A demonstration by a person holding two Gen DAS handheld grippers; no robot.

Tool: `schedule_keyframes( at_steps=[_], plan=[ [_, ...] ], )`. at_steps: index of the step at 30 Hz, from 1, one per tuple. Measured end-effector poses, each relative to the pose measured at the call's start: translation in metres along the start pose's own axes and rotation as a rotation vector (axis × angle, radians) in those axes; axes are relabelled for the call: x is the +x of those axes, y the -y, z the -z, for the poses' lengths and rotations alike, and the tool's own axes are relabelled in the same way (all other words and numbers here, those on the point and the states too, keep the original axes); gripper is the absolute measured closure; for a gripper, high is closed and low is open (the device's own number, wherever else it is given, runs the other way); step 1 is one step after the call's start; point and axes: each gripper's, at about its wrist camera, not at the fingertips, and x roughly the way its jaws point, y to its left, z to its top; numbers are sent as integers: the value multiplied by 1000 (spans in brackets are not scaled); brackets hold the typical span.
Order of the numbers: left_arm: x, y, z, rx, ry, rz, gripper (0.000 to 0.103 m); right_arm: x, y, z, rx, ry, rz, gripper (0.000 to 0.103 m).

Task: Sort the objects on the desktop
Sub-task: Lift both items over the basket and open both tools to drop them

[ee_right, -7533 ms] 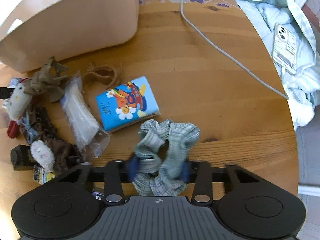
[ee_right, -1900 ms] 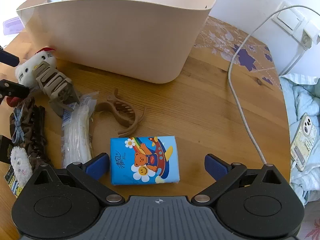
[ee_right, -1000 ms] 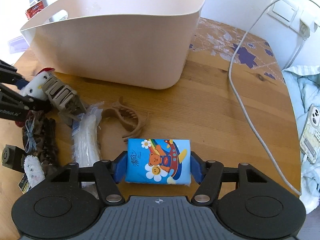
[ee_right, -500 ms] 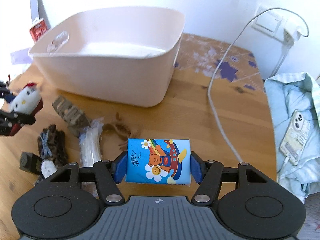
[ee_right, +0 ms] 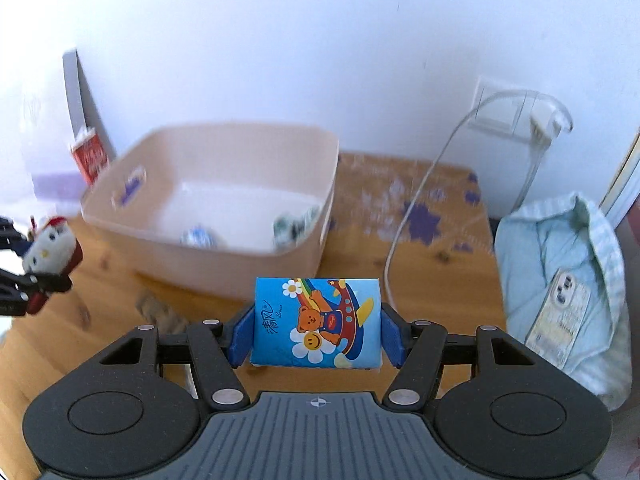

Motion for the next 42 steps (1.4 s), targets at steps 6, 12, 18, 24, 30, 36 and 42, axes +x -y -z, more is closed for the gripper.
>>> schedule_keyframes(
  at_steps=[6,12,18,24,30,36,42],
  plan=[
    [-19,-7,-22,8,69,-26,62,-19,10,-31,29,91,-26,43],
    [-20,-21,-46,-18,90,-64,62,-26,14,-52,7,145,-46,43],
    [-16,-39,-74,-85,137,-55,62,-19,13,-80,-38,185,-59,43],
    [5,-45,-99,-99,133,-69,62,-3,0,-101,-117,207,-79,43],
    [41,-41,-116,-88,91,-70,62,33,-16,-114,-180,175,-103,43],
    [85,-33,-116,-85,15,-87,61,81,-30,-114,-206,100,-108,43],
    [119,-23,-109,-76,-73,-86,61,118,-38,-100,-211,17,-113,43]
  ],
)
